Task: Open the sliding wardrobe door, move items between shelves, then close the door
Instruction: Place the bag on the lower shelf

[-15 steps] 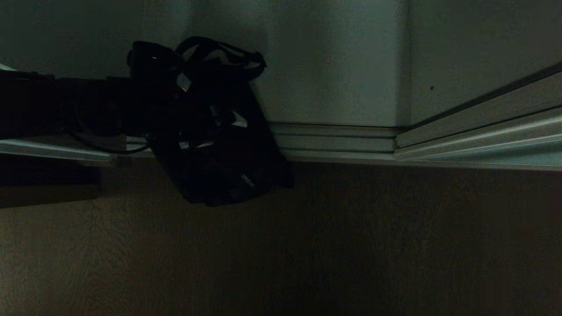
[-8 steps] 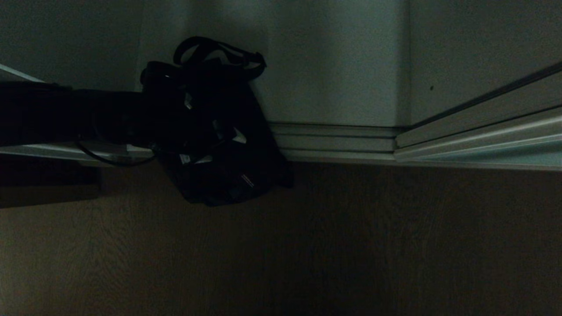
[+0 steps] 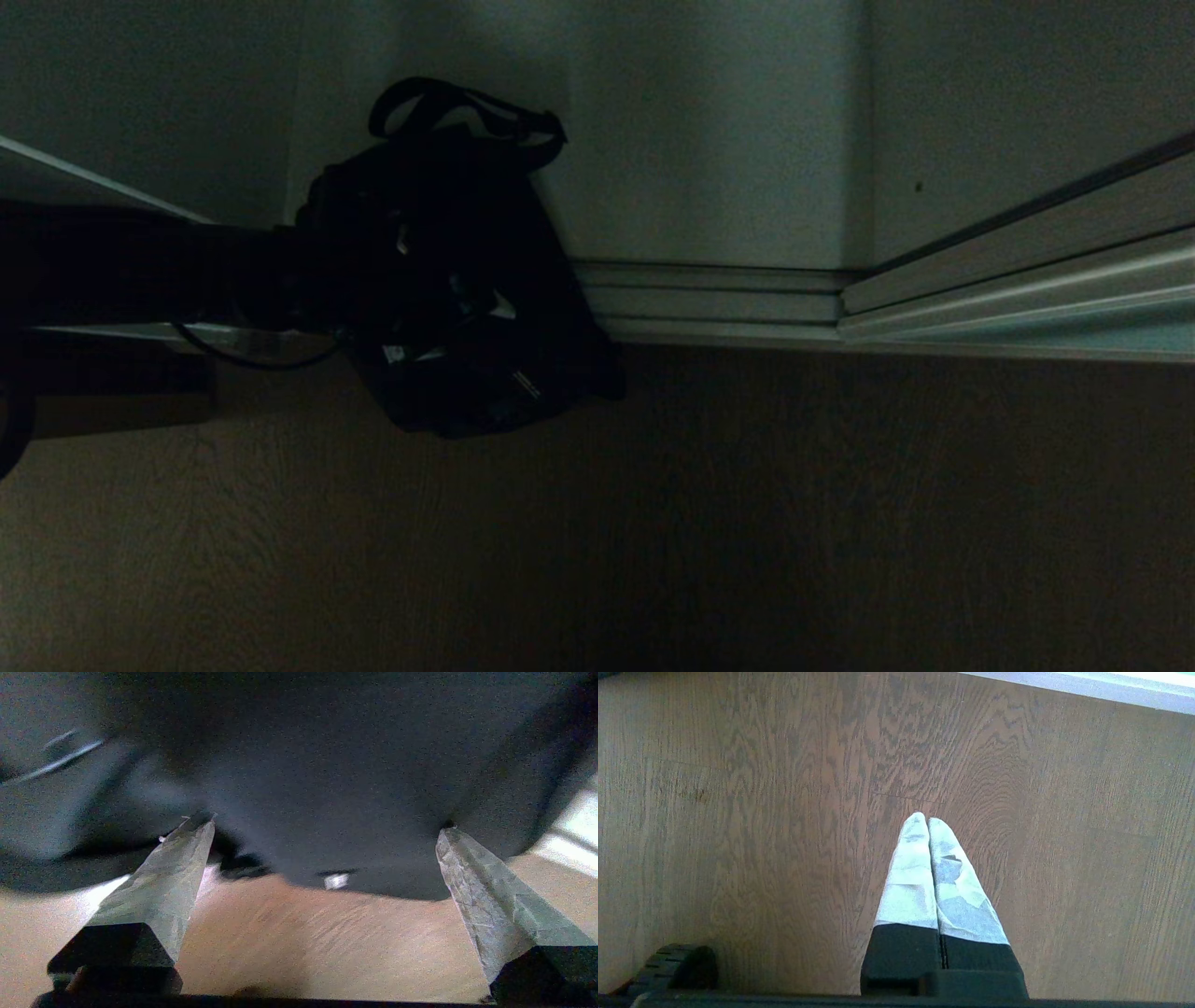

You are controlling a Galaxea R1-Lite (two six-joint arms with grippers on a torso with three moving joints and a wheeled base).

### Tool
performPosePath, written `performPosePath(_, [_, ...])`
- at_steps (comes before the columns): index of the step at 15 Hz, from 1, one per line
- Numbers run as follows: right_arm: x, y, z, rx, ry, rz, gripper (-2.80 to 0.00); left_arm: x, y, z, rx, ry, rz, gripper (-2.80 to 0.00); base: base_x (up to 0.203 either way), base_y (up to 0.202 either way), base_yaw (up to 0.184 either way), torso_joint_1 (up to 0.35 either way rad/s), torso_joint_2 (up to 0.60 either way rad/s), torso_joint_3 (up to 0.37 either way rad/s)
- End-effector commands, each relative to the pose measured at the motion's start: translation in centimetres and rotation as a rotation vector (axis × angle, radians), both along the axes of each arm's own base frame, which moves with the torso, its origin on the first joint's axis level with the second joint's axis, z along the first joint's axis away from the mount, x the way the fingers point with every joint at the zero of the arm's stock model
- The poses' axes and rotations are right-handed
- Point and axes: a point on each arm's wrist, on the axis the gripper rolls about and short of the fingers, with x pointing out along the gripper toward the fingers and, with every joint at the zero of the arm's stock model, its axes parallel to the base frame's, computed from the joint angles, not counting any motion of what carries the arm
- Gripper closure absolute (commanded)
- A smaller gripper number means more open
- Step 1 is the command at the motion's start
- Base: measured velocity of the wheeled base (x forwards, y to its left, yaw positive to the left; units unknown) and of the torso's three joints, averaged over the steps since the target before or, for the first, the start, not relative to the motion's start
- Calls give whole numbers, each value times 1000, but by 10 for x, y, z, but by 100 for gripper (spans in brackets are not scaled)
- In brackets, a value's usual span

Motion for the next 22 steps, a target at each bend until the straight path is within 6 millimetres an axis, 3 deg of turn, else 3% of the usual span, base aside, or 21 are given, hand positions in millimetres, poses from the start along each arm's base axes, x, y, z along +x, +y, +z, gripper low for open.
performPosePath(1, [0,0,0,-1,-4,1,0,5,-1,-9,-34,-41,-31,-280,0,0,0,0,0,0])
performPosePath(7, [0,0,0,-1,-4,0,0,21,1,-24,-138,-137,-104,-280,0,0,0,0,0,0])
performPosePath(13, [0,0,0,-1,-3,1,0,22,13,-8,-236,-389,-91,-280,0,0,0,0,0,0])
performPosePath(17, [0,0,0,-1,-4,1,0,21,14,-7,-401,-329,-163,-280,0,0,0,0,0,0])
performPosePath(22, [0,0,0,-1,-4,1,0,20,13,-9,-433,-307,-195,-280,0,0,0,0,0,0])
